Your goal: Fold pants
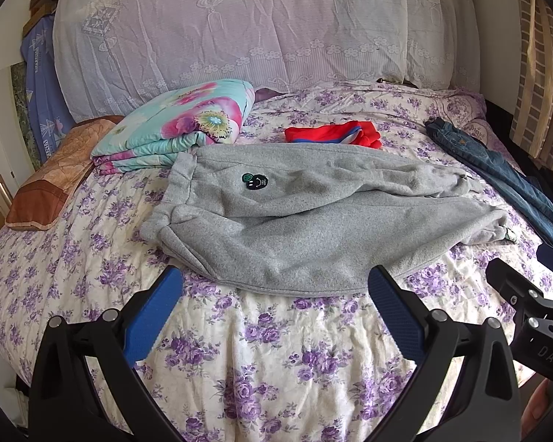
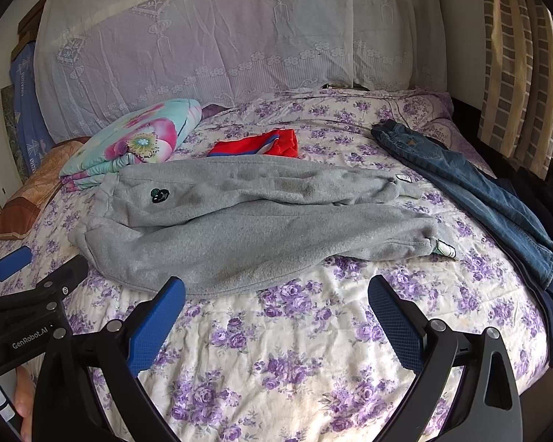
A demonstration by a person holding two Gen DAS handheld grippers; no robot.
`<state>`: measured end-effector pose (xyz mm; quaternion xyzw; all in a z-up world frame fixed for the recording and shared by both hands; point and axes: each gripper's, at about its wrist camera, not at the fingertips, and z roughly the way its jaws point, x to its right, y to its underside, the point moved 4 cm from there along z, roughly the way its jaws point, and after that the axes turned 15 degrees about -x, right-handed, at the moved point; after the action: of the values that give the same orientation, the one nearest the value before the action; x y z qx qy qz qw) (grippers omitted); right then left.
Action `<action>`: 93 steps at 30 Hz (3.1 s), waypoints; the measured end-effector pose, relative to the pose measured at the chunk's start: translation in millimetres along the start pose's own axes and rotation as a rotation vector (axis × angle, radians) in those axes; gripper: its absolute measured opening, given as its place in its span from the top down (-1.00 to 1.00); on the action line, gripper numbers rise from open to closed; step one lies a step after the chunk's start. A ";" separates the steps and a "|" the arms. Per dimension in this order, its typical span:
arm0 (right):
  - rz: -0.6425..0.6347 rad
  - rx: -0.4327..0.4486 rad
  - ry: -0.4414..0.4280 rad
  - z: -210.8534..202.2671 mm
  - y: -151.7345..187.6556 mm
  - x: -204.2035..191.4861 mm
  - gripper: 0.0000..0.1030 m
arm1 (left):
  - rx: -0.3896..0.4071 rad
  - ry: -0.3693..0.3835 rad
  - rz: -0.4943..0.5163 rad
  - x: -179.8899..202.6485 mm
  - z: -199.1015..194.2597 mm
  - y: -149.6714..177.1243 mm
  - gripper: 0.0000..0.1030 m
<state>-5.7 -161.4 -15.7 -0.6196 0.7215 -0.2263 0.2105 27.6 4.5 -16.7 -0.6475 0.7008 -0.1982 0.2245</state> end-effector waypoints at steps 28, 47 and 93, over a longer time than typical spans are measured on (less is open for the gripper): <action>-0.007 -0.006 -0.004 1.4 5.1 -7.9 -0.93 | 0.002 -0.001 0.001 0.7 0.4 0.8 -0.91; -0.004 -0.062 -0.017 27.2 9.7 -3.4 -0.93 | -0.135 0.044 -0.001 -0.9 42.8 3.8 -0.91; 0.518 -0.273 -0.268 153.0 -47.2 202.8 0.78 | -0.303 0.238 -0.363 -142.0 159.3 -24.1 0.69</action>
<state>92.3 -378.3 -116.5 -0.4622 0.8448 0.0173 0.2691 146.9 146.1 -125.5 -0.7610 0.6163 -0.2028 0.0017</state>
